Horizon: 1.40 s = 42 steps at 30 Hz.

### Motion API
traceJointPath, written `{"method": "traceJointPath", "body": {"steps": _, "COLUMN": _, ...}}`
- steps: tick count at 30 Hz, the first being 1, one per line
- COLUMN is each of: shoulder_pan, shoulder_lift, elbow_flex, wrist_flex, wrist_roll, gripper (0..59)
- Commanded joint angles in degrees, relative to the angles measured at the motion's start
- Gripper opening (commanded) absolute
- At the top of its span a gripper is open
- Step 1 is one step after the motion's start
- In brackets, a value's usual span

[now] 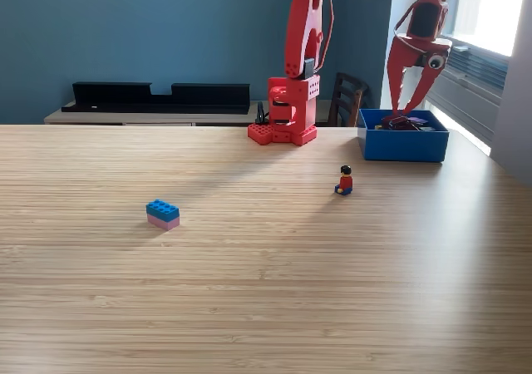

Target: Grasp a lego block and put it in the bin.

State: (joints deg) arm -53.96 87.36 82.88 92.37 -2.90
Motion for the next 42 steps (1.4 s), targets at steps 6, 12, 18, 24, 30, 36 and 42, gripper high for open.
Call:
{"method": "traceJointPath", "body": {"steps": 6, "shoulder_pan": 30.1, "shoulder_lift": 3.3, "elbow_flex": -4.4, "wrist_flex": 0.9, "wrist_roll": 5.7, "gripper": 0.1}}
{"method": "traceJointPath", "body": {"steps": 12, "shoulder_pan": 43.1, "shoulder_lift": 3.3, "elbow_flex": -4.7, "wrist_flex": 0.6, "wrist_roll": 7.6, "gripper": 0.1}}
{"method": "traceJointPath", "body": {"steps": 18, "shoulder_pan": 47.9, "shoulder_lift": 3.3, "elbow_flex": -2.0, "wrist_flex": 0.6, "wrist_roll": 7.0, "gripper": 0.1}}
{"method": "traceJointPath", "body": {"steps": 24, "shoulder_pan": 49.4, "shoulder_lift": 3.3, "elbow_flex": 0.4, "wrist_flex": -0.2, "wrist_roll": 6.7, "gripper": 0.1}}
{"method": "traceJointPath", "body": {"steps": 30, "shoulder_pan": 49.5, "shoulder_lift": 3.3, "elbow_flex": 0.9, "wrist_flex": -2.0, "wrist_roll": 7.6, "gripper": 0.1}}
{"method": "traceJointPath", "body": {"steps": 36, "shoulder_pan": 49.7, "shoulder_lift": 3.3, "elbow_flex": 2.4, "wrist_flex": -4.8, "wrist_roll": 8.6, "gripper": 0.1}}
{"method": "traceJointPath", "body": {"steps": 42, "shoulder_pan": 49.2, "shoulder_lift": 3.2, "elbow_flex": 3.9, "wrist_flex": -9.0, "wrist_roll": 8.6, "gripper": 0.1}}
